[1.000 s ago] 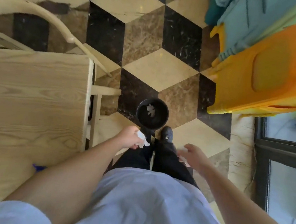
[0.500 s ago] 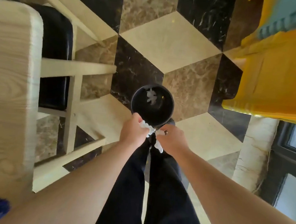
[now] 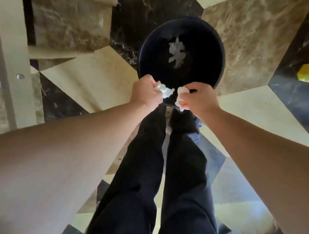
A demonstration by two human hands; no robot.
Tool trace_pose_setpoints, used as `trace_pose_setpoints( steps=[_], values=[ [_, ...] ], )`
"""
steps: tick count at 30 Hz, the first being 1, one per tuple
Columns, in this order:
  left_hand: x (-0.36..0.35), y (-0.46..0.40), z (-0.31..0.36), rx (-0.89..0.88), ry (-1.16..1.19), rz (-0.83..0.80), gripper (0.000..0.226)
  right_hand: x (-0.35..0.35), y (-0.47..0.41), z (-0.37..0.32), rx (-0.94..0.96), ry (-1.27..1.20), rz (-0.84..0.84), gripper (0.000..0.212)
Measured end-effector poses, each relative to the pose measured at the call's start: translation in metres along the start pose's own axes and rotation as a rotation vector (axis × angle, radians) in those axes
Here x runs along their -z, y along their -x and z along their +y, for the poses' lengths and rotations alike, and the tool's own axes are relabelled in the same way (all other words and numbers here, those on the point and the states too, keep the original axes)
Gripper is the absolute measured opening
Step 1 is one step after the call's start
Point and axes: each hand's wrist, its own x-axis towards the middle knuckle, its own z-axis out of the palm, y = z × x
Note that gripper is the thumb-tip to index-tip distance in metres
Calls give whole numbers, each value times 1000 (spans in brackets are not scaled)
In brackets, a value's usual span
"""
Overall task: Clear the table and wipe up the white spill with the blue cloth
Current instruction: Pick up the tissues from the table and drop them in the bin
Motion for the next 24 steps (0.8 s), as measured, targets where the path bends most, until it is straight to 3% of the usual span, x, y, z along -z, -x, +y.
trace_pose_setpoints(
  steps=[1, 3, 5, 7, 9, 12, 17, 21, 24],
  values=[
    [-3, -3, 1, -12, -47, 22, 23, -3, -3, 1, 13, 5, 3, 51],
    [-7, -4, 7, -54, -79, -59, 61, -4, 1, 0, 39, -29, -71, 92],
    [-5, 7, 17, -99, -64, -170, 87, 1, 13, 1, 47, -44, -128, 104],
    [3, 22, 22, -105, -163, -246, 87, 13, 28, 5, 25, 82, -129, 92],
    [16, 40, 26, -49, -282, -347, 69, 31, 45, 9, -34, 278, -151, 64],
    [44, 71, 35, 3, -380, -442, 42, 67, 79, 8, -140, 440, -185, 43],
    [101, 135, 61, -16, -380, -312, 13, 117, 148, -15, -163, 453, -117, 22],
    [144, 196, 89, -9, -285, -229, 27, 137, 208, -48, -80, 333, -138, 5],
    [168, 248, 110, -38, -149, -161, 28, 147, 263, -76, -23, 245, -146, 5]
  ],
)
